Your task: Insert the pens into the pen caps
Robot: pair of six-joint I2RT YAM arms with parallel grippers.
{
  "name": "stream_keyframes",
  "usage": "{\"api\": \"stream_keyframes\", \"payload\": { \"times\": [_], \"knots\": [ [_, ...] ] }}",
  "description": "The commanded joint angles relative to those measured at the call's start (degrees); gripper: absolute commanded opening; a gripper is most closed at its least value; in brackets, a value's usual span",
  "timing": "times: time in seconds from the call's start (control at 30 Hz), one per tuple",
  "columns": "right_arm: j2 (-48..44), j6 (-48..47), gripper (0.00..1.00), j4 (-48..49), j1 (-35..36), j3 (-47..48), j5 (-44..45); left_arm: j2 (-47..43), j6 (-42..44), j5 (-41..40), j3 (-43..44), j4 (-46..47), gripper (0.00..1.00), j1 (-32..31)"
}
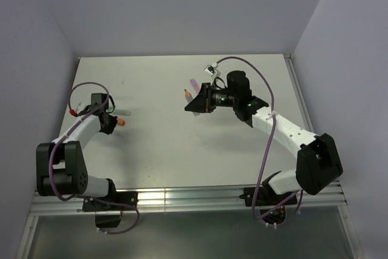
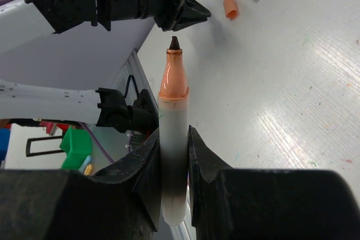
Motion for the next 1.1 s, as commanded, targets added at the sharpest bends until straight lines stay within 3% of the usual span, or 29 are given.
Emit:
{"api": "stream_keyframes", "payload": {
  "times": [0.0, 0.1, 0.27, 1.07],
  "knots": [
    [-1.04, 0.23, 0.0, 2.99, -0.41, -0.26, -1.3, -1.63, -1.87, -0.54, 3.38, -3.01, 0.25, -0.22],
    [-1.13, 0.32, 0.0, 2.81, -0.41, -0.26, -1.39, -0.05, -2.48, -0.18, 4.0, -2.22, 0.38, -0.22],
    [-1.31, 0.06, 0.0, 2.55, -0.41, -0.09, -1.39, 2.06, -3.19, 1.75, 3.82, 0.42, 0.5, -0.22],
    [-1.83, -0.47, 0.0, 1.84, -0.41, -0.18, -0.78, 10.94, -3.98, 3.6, 7.42, 4.03, 0.49, -0.22]
  ]
}}
